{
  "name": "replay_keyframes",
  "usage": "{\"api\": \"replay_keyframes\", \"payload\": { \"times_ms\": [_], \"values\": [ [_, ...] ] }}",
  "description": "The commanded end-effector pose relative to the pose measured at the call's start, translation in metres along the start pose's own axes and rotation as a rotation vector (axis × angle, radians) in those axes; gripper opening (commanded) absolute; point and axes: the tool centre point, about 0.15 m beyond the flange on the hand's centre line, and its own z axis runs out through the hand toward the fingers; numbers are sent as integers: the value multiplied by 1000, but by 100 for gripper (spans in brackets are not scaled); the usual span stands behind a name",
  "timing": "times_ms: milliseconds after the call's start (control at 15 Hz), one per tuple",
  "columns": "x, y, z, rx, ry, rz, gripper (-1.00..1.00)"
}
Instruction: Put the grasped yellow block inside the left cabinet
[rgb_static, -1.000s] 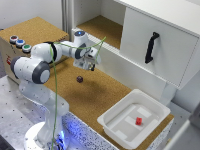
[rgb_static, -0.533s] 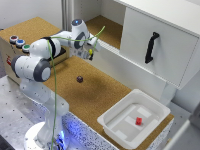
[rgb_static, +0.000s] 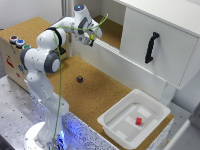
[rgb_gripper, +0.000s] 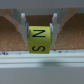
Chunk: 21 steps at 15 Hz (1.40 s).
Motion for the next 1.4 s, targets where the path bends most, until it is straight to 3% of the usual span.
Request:
{"api": "replay_keyframes", "payload": {
  "times_ms": [0, 467, 533, 667, 933, 1333],
  "values": [
    [59, -22, 36, -138, -123, 60, -100],
    [79, -19, 66, -198, -104, 76, -100],
    [79, -18, 64, -199, -97, 84, 100],
    [76, -16, 48, -182, -38, 92, 100],
    [49, -4, 14, -127, 19, 98, 100],
    [-49, 47, -20, -61, 57, 217, 100]
  ]
}}
